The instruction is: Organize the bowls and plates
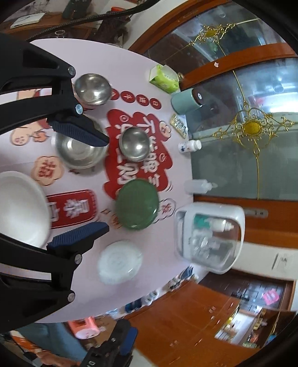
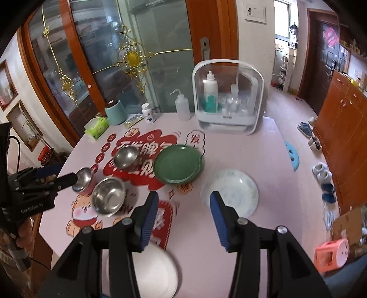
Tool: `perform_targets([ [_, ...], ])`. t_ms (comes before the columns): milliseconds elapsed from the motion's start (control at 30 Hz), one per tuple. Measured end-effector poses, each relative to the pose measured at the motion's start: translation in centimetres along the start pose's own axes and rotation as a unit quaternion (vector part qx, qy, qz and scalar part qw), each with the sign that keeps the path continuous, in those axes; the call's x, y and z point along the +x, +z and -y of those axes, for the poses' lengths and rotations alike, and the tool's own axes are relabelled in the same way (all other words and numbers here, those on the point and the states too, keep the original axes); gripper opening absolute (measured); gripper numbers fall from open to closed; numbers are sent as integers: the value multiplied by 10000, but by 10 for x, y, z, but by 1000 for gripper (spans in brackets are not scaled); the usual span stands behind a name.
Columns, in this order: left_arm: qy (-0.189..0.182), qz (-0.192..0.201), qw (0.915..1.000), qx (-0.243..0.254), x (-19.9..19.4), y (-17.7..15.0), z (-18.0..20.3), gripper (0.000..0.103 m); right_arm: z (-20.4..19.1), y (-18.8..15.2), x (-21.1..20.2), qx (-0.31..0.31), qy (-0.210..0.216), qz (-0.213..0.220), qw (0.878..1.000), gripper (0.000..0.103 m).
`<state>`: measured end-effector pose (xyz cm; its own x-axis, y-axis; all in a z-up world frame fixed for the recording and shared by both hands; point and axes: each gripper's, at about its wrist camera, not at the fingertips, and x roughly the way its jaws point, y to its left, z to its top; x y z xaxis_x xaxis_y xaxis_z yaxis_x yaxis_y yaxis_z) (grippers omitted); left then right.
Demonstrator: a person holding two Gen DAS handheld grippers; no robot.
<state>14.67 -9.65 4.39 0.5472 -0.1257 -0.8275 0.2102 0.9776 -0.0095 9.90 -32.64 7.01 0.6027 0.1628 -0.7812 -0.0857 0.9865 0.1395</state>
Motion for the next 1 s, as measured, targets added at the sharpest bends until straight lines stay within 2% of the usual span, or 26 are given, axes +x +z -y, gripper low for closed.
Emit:
perform_targets([
  [233,286,-253,9990,-213,98,45,-8,67,37,42,93,61,310,-326,9990,47],
  [500,280,-994,9945,-167,221,53,-12,67,68,52,214,507,573,-1036,9917,47],
  [667,186,-1310,9904,-392,270,47,-16,67,76,51,265,752,700,-1361,9854,47],
  [900,161,-1652,9836,-710,323,40,-28,67,84,49,312,1013,856,-1640,9775,47],
  [1000,112,-1742,9813,-810,337,38,-31,62,86,47,325,1051,923,-1727,9750,40],
])
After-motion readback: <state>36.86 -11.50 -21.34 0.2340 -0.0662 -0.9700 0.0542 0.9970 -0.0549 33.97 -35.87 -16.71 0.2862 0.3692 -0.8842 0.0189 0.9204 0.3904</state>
